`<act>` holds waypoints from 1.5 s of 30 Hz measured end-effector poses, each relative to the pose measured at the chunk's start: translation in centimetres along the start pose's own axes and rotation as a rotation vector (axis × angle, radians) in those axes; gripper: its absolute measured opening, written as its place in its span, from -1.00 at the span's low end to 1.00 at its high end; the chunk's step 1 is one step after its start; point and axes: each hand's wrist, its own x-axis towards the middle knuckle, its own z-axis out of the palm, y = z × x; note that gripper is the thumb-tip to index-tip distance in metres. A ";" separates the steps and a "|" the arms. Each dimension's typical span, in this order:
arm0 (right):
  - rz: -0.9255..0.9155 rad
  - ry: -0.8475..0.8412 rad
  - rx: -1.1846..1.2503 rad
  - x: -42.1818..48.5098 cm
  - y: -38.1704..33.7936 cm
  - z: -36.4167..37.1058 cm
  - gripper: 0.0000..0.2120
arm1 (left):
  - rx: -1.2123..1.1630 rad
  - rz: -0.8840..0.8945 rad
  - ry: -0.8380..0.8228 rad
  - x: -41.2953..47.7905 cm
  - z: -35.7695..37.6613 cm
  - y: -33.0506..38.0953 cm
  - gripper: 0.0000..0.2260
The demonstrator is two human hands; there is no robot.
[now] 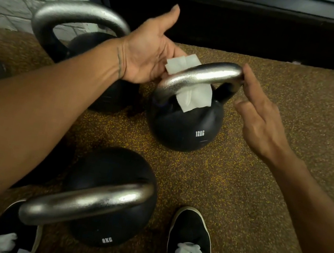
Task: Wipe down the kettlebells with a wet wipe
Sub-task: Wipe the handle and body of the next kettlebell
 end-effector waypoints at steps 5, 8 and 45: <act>0.005 -0.001 0.037 0.1 0.2 0.2 -0.34 | 0.177 0.085 0.087 -2.0 1.4 0.5 0.03; 0.010 -0.003 0.043 0.1 0.3 0.2 -0.34 | 0.259 0.153 0.133 -2.8 2.7 0.0 0.00; -0.016 0.001 0.018 0.2 0.5 0.3 -0.33 | 2.142 0.359 0.768 -2.3 10.3 -6.1 -0.20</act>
